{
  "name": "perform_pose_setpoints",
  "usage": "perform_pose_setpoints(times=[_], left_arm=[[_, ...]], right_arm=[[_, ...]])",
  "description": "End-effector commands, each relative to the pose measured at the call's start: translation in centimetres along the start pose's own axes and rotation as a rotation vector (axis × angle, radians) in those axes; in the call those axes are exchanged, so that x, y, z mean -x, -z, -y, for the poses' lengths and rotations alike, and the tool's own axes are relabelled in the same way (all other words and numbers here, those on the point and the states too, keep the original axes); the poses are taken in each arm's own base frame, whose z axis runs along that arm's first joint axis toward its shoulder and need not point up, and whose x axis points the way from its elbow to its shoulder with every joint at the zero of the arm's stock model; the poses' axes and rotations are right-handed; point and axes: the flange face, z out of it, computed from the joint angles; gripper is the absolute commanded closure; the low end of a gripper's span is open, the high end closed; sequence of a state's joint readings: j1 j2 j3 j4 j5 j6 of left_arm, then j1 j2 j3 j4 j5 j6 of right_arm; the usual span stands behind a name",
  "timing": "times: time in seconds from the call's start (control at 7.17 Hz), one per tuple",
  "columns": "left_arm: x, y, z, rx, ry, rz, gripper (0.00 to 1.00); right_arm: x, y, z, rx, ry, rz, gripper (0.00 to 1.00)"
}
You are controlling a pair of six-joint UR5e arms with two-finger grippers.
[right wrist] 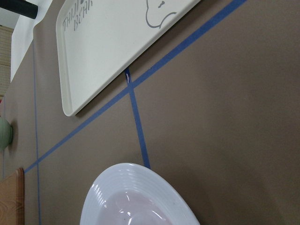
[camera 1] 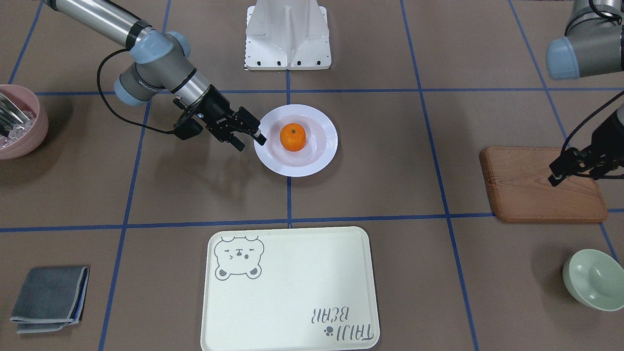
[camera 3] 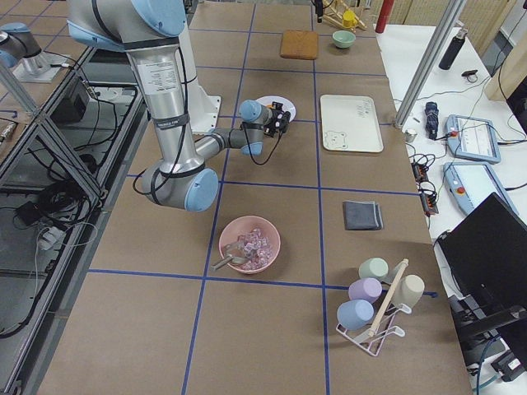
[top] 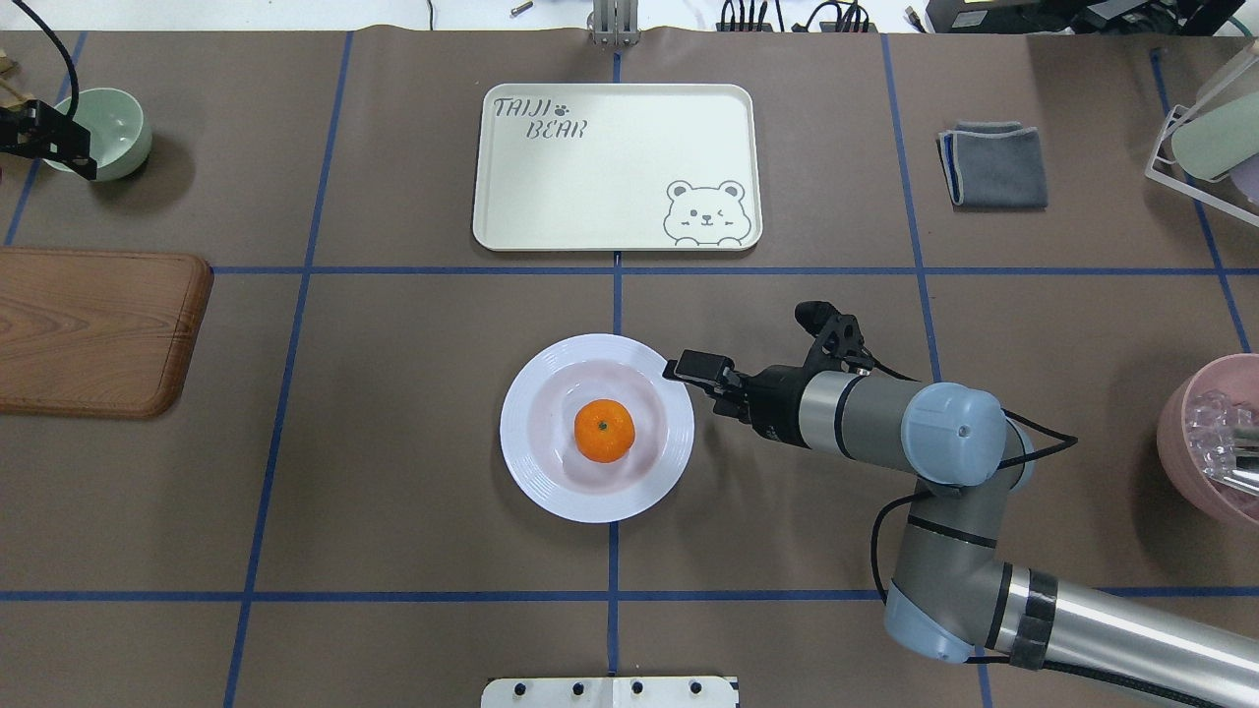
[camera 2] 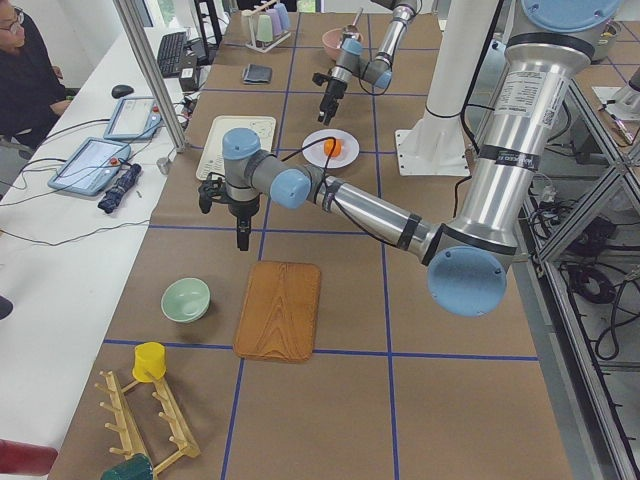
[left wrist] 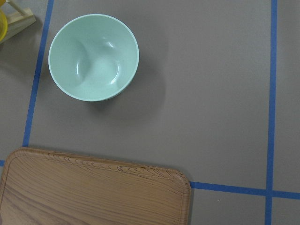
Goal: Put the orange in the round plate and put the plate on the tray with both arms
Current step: 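Reach the right gripper toward the rim of the white plate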
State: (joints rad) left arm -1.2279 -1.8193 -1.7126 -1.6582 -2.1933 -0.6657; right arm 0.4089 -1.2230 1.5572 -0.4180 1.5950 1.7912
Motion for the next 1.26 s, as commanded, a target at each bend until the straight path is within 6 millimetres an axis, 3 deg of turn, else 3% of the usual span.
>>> perform_pose_setpoints(times=[0.0, 0.56, 0.98, 1.12], left_arm=[[0.0, -0.1, 0.0, 0.001, 0.001, 0.002, 0.02], [0.0, -0.2, 0.0, 0.002, 0.0, 0.002, 0.02], [0.3, -0.4, -0.1, 0.005, 0.003, 0.006, 0.02], [0.5, -0.5, -0.3, 0.008, 0.005, 0.007, 0.02]], right_arm=[[-0.1, -0.7, -1.2, -0.001, -0.002, -0.003, 0.0], [-0.1, -1.9, -2.9, 0.023, -0.022, -0.006, 0.0], [1.8, -2.4, -4.5, 0.045, -0.074, 0.024, 0.0], [1.4, -2.9, -5.5, 0.027, -0.073, 0.024, 0.0]])
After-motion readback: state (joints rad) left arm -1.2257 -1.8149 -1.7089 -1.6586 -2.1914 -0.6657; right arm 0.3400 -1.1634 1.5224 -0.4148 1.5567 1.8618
